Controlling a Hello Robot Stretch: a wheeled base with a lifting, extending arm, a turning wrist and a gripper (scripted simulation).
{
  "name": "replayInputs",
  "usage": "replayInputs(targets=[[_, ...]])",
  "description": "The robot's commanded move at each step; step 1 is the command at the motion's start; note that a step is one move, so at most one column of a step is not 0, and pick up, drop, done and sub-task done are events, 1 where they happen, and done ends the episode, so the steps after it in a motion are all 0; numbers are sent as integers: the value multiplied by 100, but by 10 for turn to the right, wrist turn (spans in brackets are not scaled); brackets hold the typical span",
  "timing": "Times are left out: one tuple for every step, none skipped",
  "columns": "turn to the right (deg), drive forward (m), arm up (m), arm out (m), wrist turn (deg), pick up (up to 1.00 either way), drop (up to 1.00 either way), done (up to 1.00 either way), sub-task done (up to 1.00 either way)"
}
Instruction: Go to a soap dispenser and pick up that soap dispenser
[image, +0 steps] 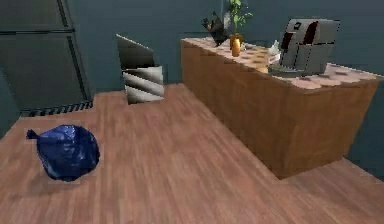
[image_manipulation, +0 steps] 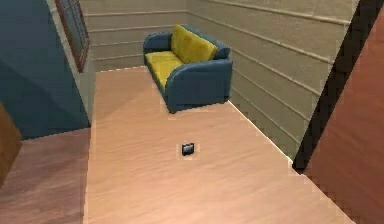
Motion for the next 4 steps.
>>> replayInputs(targets=[[30, 0, 0, 0, 0, 0, 0, 0, 0], [0, 100, 0, 0, 0, 0, 0, 0, 0], [0, 75, 0, 0, 0, 0, 0, 0, 0], [-450, 0, 0, 0, 0, 0, 0, 0, 0]])
